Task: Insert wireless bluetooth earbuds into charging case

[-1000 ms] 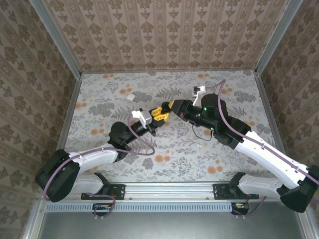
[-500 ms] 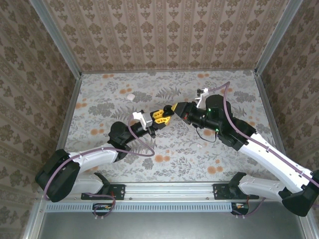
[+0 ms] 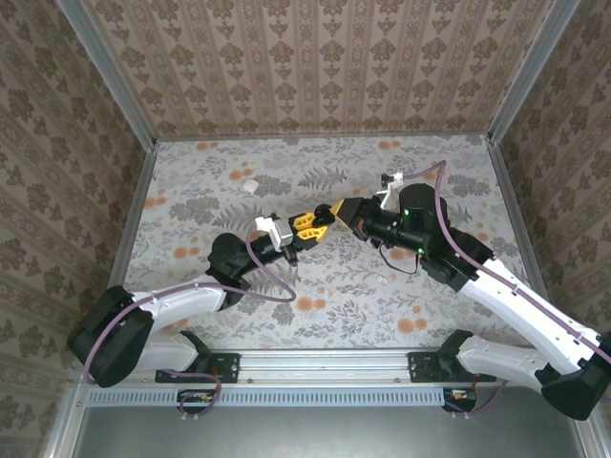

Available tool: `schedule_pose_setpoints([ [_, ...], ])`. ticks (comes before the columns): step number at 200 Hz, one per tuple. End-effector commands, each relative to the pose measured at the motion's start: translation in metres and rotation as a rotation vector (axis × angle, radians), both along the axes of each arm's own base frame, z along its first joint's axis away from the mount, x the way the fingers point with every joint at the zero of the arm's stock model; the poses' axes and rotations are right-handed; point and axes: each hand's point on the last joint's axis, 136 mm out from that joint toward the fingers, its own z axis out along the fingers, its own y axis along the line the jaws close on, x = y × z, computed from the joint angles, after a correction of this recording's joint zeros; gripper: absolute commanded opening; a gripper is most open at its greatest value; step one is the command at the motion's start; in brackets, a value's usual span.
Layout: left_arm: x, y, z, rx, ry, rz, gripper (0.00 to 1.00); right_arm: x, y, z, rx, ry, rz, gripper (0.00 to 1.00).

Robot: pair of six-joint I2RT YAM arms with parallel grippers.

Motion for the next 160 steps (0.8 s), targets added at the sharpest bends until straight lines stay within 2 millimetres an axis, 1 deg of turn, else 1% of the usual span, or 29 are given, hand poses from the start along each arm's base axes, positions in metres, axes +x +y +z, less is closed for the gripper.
schedule_pose_setpoints([
  [1,-0.012,0.005,0.021,-0.053,-0.1,-0.02,0.0,-0.008,-0.001,-0.011,-0.004,0.051,0.021,0.14],
  [33,-0.012,0.004,0.02,-0.048,-0.104,-0.024,0.0,-0.008,-0.001,-0.009,-0.002,0.05,0.02,0.14],
  [76,-0.014,0.004,0.019,-0.043,-0.115,-0.029,0.0,-0.009,-0.002,-0.011,-0.004,0.058,0.023,0.14],
  [121,-0.016,0.004,0.018,-0.033,-0.136,-0.034,0.0,-0.008,-0.007,0.0,-0.013,0.041,0.021,0.14],
  [146,-0.015,0.003,0.017,-0.025,-0.151,-0.029,0.0,-0.007,-0.005,0.0,-0.014,0.047,0.029,0.14],
  [160,-0.017,0.001,0.016,-0.015,-0.187,-0.032,0.0,-0.006,-0.003,-0.001,-0.016,0.051,0.032,0.14],
])
